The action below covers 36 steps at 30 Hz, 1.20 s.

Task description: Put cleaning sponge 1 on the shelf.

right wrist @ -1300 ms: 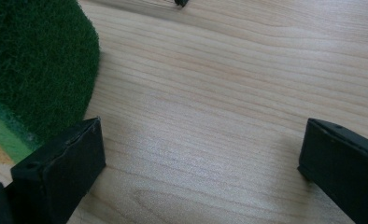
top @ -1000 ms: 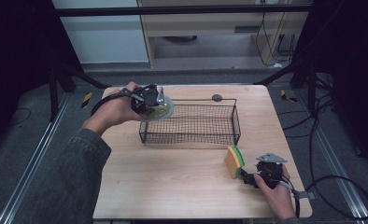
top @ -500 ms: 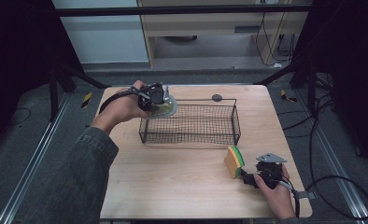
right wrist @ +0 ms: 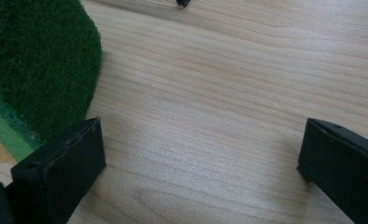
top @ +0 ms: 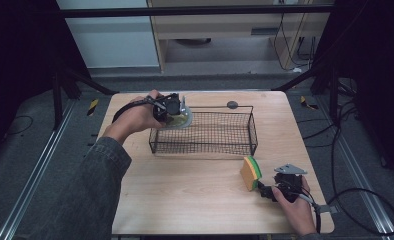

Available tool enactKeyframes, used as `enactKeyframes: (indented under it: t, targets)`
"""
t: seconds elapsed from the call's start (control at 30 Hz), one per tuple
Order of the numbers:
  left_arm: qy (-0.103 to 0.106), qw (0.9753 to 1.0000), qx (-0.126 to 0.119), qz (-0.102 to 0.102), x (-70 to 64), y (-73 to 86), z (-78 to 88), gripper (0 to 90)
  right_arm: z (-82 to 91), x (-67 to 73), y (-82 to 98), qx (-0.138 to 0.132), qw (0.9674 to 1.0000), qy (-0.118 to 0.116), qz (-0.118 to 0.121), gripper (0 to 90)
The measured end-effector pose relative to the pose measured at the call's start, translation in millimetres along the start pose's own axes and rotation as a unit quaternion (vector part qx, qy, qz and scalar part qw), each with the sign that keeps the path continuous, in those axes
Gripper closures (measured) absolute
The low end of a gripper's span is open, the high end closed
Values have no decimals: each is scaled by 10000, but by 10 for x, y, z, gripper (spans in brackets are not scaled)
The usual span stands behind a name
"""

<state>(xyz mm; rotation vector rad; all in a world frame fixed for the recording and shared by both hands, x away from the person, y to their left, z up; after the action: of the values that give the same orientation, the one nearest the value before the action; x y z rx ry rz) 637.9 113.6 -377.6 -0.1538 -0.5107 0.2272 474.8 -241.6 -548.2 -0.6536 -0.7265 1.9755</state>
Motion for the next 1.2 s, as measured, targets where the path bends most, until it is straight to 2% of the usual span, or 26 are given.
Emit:
enactKeyframes:
  t: [0.13, 0.17, 0.2, 0.27, 0.57, 0.6, 0.83, 1.0, 1.03, 1.2]
  targets:
    - [99, 9999, 50, -24, -30, 30, -59, 706, 0, 0, 0, 1, 10000, 0, -1, 8]
    - [93, 9999, 15, -39, -29, 35, -76, 707, 0, 0, 0, 1, 10000, 0, 2, 8]
    - [94, 9999, 95, -55, -25, 47, -77, 707, 0, 0, 0, 1, 10000, 1, 0, 8]
    - [95, 9999, 108, -60, -17, 60, -89, 707, 0, 0, 0, 0, 10000, 1, 1, 8]
    - [150, 9999, -15, -10, -46, 15, -159, 706, 0, 0, 0, 2, 10000, 5, -2, 8]
    - [172, 9998, 58, -19, -58, 13, -166, 706, 0, 0, 0, 1, 10000, 8, -1, 8]
    - [210, 9997, 106, -112, -80, 5, -233, 706, 0, 0, 1, 1, 10000, 8, -1, 8]
    - [242, 9997, 63, -45, -78, 8, -267, 706, 1, 1, 1, 1, 10000, 7, -2, 8]
    - [230, 9996, 124, -91, -67, 13, -266, 706, 1, 1, 0, 1, 10000, 8, -4, 8]
    - [254, 9996, 112, -64, -69, 45, -298, 706, 1, 1, 0, 2, 10000, 7, -6, 8]
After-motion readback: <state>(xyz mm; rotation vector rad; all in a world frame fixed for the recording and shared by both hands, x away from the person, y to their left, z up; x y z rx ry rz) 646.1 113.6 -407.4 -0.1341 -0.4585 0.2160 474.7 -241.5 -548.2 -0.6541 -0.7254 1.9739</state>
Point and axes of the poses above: each handheld gripper's, and its own axes: z roughly backward along the jaws, y roughly out of its underside, x roughly to its left, the point moved 5 cm from there along -z, roughly forward along the jaws, and after that the axes turned 12 degrees about z, right-handed, at the moved point
